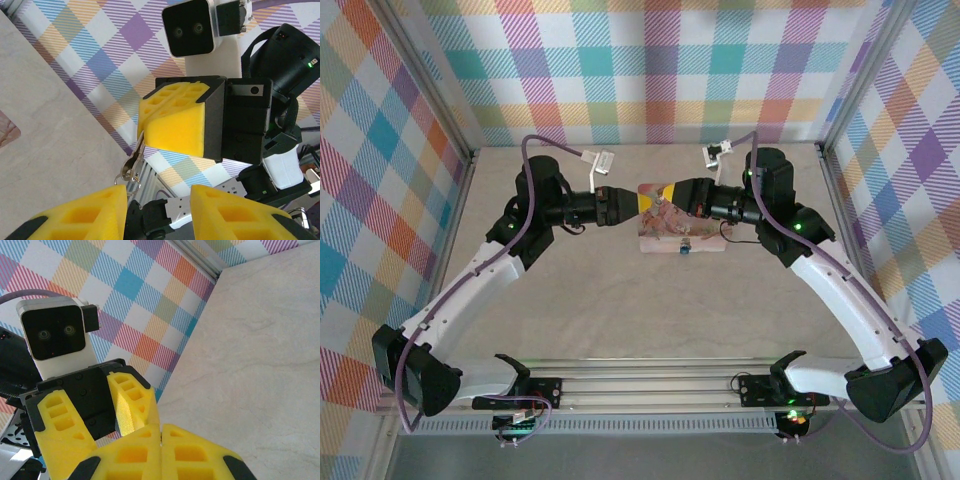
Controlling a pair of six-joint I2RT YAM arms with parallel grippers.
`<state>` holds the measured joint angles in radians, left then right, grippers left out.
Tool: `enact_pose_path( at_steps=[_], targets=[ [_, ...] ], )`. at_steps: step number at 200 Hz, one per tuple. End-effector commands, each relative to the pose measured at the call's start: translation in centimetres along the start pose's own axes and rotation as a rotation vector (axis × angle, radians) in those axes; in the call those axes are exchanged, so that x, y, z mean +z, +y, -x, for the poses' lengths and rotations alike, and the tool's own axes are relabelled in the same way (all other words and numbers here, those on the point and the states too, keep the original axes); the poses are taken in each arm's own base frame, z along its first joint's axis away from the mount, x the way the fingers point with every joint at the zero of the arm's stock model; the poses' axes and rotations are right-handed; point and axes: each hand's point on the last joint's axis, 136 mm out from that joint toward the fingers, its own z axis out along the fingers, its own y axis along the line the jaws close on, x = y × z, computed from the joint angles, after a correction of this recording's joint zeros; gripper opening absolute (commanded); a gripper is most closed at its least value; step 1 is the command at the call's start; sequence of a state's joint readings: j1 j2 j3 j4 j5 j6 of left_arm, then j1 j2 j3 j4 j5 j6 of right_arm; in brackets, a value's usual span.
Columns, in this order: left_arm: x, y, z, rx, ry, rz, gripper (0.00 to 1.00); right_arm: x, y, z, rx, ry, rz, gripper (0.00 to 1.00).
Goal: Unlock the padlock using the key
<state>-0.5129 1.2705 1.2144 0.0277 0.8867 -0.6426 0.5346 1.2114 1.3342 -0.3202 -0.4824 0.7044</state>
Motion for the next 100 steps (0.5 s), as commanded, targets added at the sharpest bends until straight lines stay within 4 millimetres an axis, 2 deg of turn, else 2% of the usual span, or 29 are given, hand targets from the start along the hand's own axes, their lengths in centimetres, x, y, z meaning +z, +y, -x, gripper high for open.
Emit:
enact_pose_path(
  at_steps=[1, 59, 100],
  targets=[
    [0.6, -0.8, 0.2, 0.018, 0.028, -0.029, 0.38, 0.2, 0.1, 0.1, -0.039, 0.011, 0.019, 0.00],
    [1.5, 0.6, 0.5, -0.002, 0.037, 0.000, 0.40, 0.8, 0.5, 0.5, -0.038, 0.017, 0.050, 0.00],
    [1.9, 0.7, 0.5, -0.007, 0.056, -0.016, 0.31, 1.1, 0.3, 0.7, -0.025, 0.011, 0.047, 0.00]
  ],
)
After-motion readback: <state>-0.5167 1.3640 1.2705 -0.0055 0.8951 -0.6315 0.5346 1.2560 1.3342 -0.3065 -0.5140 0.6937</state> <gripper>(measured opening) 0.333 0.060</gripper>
